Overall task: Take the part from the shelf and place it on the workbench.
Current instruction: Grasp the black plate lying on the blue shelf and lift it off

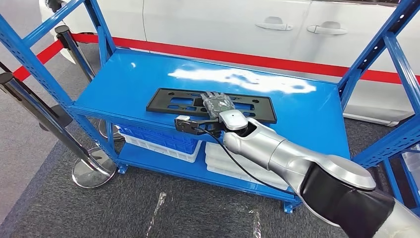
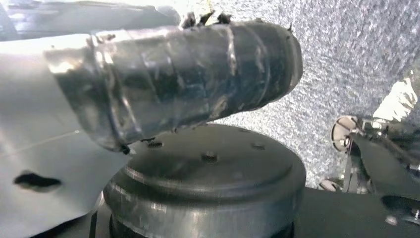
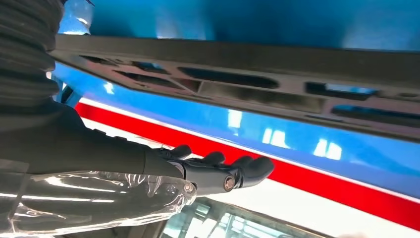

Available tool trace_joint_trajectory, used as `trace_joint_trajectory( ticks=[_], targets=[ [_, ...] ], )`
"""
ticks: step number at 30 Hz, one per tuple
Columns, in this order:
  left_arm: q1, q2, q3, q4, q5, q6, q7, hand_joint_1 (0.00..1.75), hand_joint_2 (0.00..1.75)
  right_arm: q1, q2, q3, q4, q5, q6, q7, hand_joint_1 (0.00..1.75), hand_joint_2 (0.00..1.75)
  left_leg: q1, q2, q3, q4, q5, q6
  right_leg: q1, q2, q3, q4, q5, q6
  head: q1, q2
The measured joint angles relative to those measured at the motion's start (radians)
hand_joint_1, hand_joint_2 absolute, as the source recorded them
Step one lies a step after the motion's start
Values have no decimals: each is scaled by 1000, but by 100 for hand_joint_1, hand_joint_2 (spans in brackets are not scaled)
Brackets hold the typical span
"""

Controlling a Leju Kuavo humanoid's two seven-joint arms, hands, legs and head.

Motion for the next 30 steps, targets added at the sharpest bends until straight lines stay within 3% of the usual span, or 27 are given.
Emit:
trace_joint_trajectory(
  ticks=[2,3,4,6,8,13,16,18,19,20,21,23,25,28,30],
  targets=[
    [0,-1,0,0,2,-3,-1,0,0,9,0,2,0,0,1,0,0,175,-2,0,0,1,-3,6,1,0,-71,125,-39,2,2,0],
    [0,-1,0,0,3,-4,-1,0,0,15,0,3,0,1,1,0,0,175,-2,-1,1,3,-5,7,1,0,-90,150,-36,2,2,0],
    [0,-2,0,0,4,-4,-2,0,0,18,0,5,0,2,2,0,0,175,-2,-2,1,6,-8,7,1,0,-90,135,-13,2,2,0],
    [0,-2,0,0,6,-4,-2,0,0,18,0,7,0,4,2,-1,0,175,-3,-4,4,16,-19,3,1,-1,-40,11,60,-3,2,0],
    [0,-4,0,0,6,-4,-2,0,0,15,0,8,-2,7,4,-1,0,175,-6,-5,1,28,-29,-6,4,0,10,-95,97,-9,1,0],
    [0,-5,0,0,6,-4,-2,0,0,14,-1,8,-6,10,6,-1,0,175,-6,-3,-6,51,-50,-31,2,3,31,-124,95,-29,-1,0],
    [0,-5,0,0,6,-4,-1,0,0,12,0,8,-8,13,9,-1,0,175,1,-1,-86,210,-123,-49,-3,2,41,-129,93,-39,-5,0],
    [0,-5,0,0,7,-5,0,0,0,12,-1,9,-10,16,13,0,0,175,4,-1,-140,298,-141,-53,-3,2,43,-127,89,-40,-5,0],
    [1,-5,0,0,7,-5,0,0,0,12,-1,9,-10,17,15,1,0,175,5,-1,-142,290,-121,-53,-3,2,45,-126,86,-39,-5,0],
    [1,-5,0,0,8,-6,1,0,0,12,-1,9,-12,19,16,2,0,175,5,-1,-125,244,-86,-51,-3,3,48,-125,83,-38,-5,0],
    [1,-5,0,0,8,-8,1,0,0,11,-1,9,-14,20,17,4,0,175,5,-1,-94,174,-45,-46,-3,4,52,-124,80,-36,-5,0],
    [1,-5,0,0,8,-11,2,0,0,7,-1,9,-18,24,20,8,0,175,0,-1,-37,59,-3,-37,0,6,56,-124,76,-28,-5,0],
    [0,-5,0,0,8,-13,2,0,0,3,-2,9,-23,28,24,14,0,175,-6,-2,-21,27,-3,-30,1,6,56,-127,76,-18,-4,0],
    [1,-5,-1,0,9,-14,2,0,0,0,-6,9,-32,32,30,22,0,175,-1,-1,-12,9,4,-16,0,5,55,-123,68,-2,-4,0],
    [1,-5,-1,0,9,-15,3,0,0,-5,-12,9,-38,32,32,27,0,175,2,0,-3,-4,9,-6,0,3,20,-51,27,4,-2,0]
  ],
)
